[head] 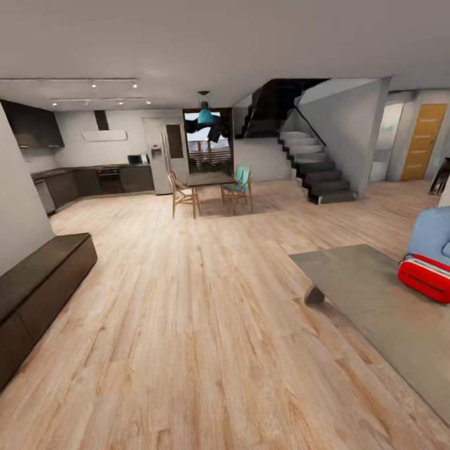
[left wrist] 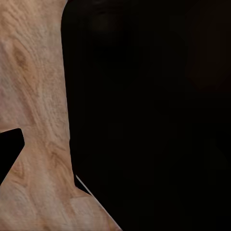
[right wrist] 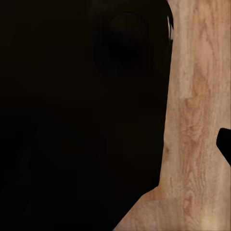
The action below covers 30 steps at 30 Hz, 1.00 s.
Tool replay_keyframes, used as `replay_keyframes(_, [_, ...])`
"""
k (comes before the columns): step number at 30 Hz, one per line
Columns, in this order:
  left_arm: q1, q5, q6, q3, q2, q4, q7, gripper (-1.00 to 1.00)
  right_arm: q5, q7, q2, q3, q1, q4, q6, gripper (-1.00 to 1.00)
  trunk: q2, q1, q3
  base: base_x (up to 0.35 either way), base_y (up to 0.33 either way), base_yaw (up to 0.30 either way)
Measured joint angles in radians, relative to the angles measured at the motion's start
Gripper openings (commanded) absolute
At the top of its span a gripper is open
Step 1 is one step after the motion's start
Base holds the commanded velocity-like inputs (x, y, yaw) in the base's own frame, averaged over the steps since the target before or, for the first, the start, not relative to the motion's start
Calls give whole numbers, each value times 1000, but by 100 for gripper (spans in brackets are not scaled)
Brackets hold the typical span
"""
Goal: Turn on the radio receiver that's on the table in the living room.
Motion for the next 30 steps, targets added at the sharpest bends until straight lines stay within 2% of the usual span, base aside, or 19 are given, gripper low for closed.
replay_keyframes(3, [1,10,-1,13,8,-17,-3,100,7,1,-2,7,1,-1,-4,100,0,0,0,0,0,0])
replay_keyframes(8, [1,9,-1,14,8,-31,-3,100,7,2,-3,7,1,-1,-4,100,0,0,0,0,0,0])
replay_keyframes(14, [1,38,-1,13,11,-42,-3,100,7,-2,-2,7,1,-1,-5,100,0,0,0,0,0,0])
replay_keyframes(22, [1,42,-1,13,11,-43,-3,100,6,-7,3,6,1,-1,-6,100,0,0,0,0,0,-1])
replay_keyframes(30, [1,42,-1,13,11,-43,-3,100,6,-9,3,7,1,-1,-8,100,0,0,0,0,0,-181])
